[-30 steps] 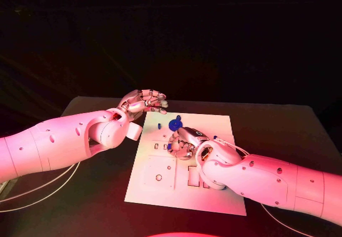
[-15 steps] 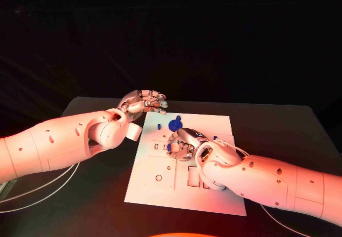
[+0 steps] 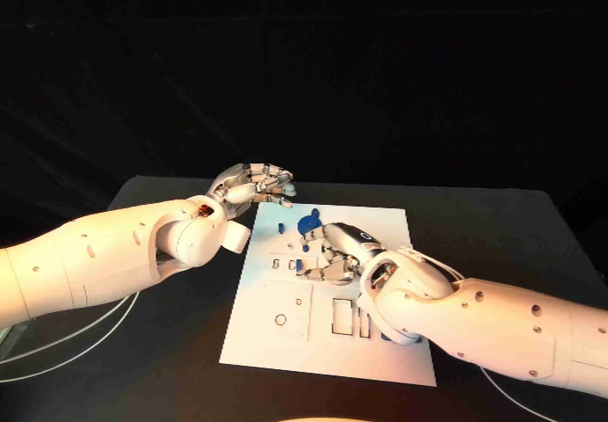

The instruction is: Assemble the parts on the task board

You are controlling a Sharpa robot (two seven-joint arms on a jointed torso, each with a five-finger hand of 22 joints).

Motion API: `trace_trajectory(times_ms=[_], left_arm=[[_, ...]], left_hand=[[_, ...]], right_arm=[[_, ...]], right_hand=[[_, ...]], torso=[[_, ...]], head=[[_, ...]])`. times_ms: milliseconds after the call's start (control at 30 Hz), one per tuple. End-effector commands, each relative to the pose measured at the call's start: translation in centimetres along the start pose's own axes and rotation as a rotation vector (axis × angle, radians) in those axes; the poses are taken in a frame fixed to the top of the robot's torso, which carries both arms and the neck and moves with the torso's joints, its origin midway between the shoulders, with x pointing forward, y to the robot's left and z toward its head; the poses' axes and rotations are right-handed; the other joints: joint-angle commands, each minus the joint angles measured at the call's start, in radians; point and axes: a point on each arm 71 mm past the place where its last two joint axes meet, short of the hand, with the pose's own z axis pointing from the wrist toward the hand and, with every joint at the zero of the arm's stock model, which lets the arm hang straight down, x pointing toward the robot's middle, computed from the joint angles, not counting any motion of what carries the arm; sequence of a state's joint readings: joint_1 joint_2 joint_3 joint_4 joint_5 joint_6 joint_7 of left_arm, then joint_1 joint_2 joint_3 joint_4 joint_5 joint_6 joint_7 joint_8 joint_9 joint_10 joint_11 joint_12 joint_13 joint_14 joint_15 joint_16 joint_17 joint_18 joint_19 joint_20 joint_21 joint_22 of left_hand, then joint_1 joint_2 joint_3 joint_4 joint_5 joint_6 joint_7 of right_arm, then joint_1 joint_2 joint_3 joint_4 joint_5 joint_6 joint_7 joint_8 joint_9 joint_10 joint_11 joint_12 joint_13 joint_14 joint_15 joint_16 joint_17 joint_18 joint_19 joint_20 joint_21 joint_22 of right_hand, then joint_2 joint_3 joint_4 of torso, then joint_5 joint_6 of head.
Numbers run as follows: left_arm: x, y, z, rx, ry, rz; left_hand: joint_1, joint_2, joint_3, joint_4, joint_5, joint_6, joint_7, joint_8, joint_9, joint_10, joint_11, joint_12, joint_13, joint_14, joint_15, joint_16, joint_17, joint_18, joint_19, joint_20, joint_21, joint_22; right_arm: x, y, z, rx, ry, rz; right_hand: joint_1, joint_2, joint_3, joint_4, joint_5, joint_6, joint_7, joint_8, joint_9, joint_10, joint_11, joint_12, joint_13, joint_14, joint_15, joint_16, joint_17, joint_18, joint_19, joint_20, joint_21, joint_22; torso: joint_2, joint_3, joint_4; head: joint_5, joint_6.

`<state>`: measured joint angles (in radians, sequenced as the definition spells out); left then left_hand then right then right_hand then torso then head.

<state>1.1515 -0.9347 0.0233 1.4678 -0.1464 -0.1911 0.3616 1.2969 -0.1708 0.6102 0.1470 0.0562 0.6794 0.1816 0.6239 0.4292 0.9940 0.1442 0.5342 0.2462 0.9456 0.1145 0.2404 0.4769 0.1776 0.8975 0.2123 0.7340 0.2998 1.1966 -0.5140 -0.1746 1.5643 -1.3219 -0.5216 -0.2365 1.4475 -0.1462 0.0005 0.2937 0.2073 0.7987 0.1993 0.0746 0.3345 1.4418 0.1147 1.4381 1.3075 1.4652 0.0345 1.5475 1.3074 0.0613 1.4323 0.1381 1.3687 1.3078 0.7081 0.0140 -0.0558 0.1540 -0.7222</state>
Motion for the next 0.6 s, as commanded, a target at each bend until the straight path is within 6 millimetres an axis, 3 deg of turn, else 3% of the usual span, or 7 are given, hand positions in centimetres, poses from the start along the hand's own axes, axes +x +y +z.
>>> trace_trajectory(times_ms=[33,100,200,267,333,433,600], left_arm=[[0.5,0.4,0.1,-0.056,0.066,0.055],[0.5,0.6,0.0,-0.087,0.075,0.086],[0.5,1.2,-0.1,-0.172,0.097,0.155],[0.6,1.6,-0.2,-0.25,0.122,0.217],[0.8,2.0,-0.3,-0.343,0.167,0.307],[1.2,2.2,-0.2,-0.449,0.24,0.43],[2.3,2.4,0.3,-0.559,0.32,0.643]], left_hand=[[-0.009,-0.001,-0.036,0.009,-0.003,0.061,0.0,0.006,-0.002,-0.01,-0.033,0.136,0.091,0.094,-0.039,0.05,0.06,0.005,0.072,-0.045,0.132,0.069],[-0.012,-0.003,-0.049,0.016,-0.005,0.064,-0.005,0.002,-0.003,-0.011,-0.042,0.193,0.13,0.151,-0.052,0.081,0.091,0.006,0.092,-0.053,0.178,0.093],[-0.032,-0.009,-0.103,0.056,-0.003,0.084,-0.024,0.037,0.02,-0.032,-0.061,0.44,0.294,0.243,-0.083,0.149,0.188,0.007,0.121,-0.085,0.287,0.153],[-0.053,-0.005,-0.128,0.091,-0.003,0.094,-0.036,0.067,0.038,0.046,-0.07,0.601,0.473,0.28,-0.094,0.177,0.235,0.003,0.137,-0.093,0.337,0.204],[-0.083,0.007,-0.15,0.135,-0.004,0.105,-0.052,0.104,0.064,0.117,-0.085,0.703,0.611,0.311,-0.109,0.2,0.276,-0.009,0.176,-0.106,0.396,0.285],[-0.13,0.024,-0.177,0.144,-0.002,0.107,-0.061,0.131,0.086,0.165,-0.092,0.758,0.696,0.329,-0.117,0.21,0.304,-0.031,0.249,-0.114,0.48,0.429],[-0.145,0.037,-0.191,0.145,-0.002,0.111,-0.071,0.146,0.101,0.192,-0.103,0.78,0.737,0.368,-0.129,0.237,0.339,-0.043,0.288,-0.125,0.529,0.514]], right_arm=[[-2.0,-0.4,-1.0,-0.065,-0.028,0.071],[-3.0,-0.9,-1.6,-0.065,-0.034,0.091],[-5.1,-2.4,-2.9,-0.038,-0.052,0.139],[-6.4,-3.3,-3.7,-0.013,-0.067,0.166],[-7.9,-4.3,-4.5,0.019,-0.086,0.198],[-9.6,-5.6,-5.4,0.068,-0.116,0.241],[-12.0,-7.7,-6.7,0.147,-0.166,0.29]], right_hand=[[0.021,0.023,0.018,-0.005,-0.001,0.03,-0.005,0.022,0.005,0.0,-0.006,-0.001,0.101,0.085,0.0,-0.002,0.179,-0.002,-0.006,0.002,-0.01,0.098],[0.025,0.028,0.022,-0.006,-0.001,0.036,-0.007,0.027,0.005,0.0,-0.008,-0.001,0.101,0.085,-0.001,-0.003,0.177,-0.001,-0.01,0.001,-0.015,0.095],[0.032,0.041,0.03,-0.006,-0.002,0.053,-0.012,0.042,0.008,-0.004,-0.013,-0.004,0.098,0.083,-0.006,-0.005,0.171,0.001,-0.015,-0.003,-0.024,0.089],[0.032,0.042,0.03,-0.006,-0.003,0.055,-0.013,0.044,0.009,-0.004,-0.014,-0.004,0.098,0.083,-0.006,-0.005,0.17,0.001,-0.015,-0.003,-0.024,0.09],[0.031,0.043,0.03,-0.005,-0.003,0.056,-0.013,0.045,0.009,-0.003,-0.014,-0.003,0.098,0.083,-0.007,-0.005,0.171,0.001,-0.014,-0.004,-0.023,0.091],[0.03,0.044,0.03,-0.005,-0.003,0.058,-0.014,0.046,0.009,-0.003,-0.014,-0.003,0.099,0.083,-0.007,-0.004,0.172,0.0,-0.013,-0.004,-0.022,0.092],[0.028,0.047,0.031,-0.004,-0.003,0.059,-0.014,0.048,0.009,-0.001,-0.015,-0.001,0.101,0.084,-0.008,-0.004,0.174,-0.001,-0.011,-0.005,-0.019,0.094]], torso=[[-0.008,-0.0025,-0.0031],[-0.011,-0.0031,-0.0038],[-0.015,-0.0027,-0.0045],[-0.017,-0.0023,-0.0052],[-0.018,-0.0016,-0.0058],[-0.021,-0.0004,-0.0052],[-0.023,0.0008,0.0005]], head=[[-0.002,-0.003],[-0.001,-0.004],[0.005,-0.01],[0.007,-0.012],[0.008,-0.012],[0.008,-0.014],[0.006,-0.018]])
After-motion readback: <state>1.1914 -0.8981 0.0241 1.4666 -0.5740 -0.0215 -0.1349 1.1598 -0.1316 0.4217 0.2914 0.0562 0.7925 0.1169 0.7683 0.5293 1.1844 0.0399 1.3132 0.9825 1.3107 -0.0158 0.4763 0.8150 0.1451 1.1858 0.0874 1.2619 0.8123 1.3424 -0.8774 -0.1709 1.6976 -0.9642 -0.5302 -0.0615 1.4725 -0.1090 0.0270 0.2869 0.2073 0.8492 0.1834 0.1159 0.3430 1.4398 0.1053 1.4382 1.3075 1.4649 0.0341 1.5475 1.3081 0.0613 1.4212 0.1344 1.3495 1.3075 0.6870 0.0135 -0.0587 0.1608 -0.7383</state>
